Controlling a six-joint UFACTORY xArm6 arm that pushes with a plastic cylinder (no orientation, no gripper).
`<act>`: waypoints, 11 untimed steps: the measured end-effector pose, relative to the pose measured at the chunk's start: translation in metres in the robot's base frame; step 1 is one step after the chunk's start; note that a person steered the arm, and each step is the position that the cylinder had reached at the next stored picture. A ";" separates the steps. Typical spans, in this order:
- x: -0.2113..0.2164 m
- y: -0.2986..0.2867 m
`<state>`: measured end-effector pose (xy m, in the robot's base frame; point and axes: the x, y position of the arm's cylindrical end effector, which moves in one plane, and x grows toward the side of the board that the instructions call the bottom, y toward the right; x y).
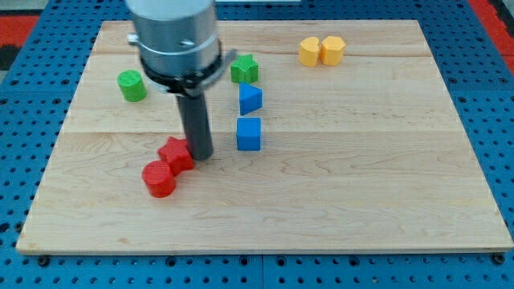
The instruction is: Push the green circle close to the green star
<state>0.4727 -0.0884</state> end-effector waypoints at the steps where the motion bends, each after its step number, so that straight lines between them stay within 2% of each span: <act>1: -0.033 -0.012; 2: -0.035 -0.057; 3: -0.067 -0.101; 4: -0.105 -0.095; 5: -0.152 -0.044; 6: -0.144 -0.027; 7: -0.094 -0.042; 8: -0.100 -0.121; 9: -0.131 -0.165; 10: -0.160 -0.073; 11: -0.160 -0.068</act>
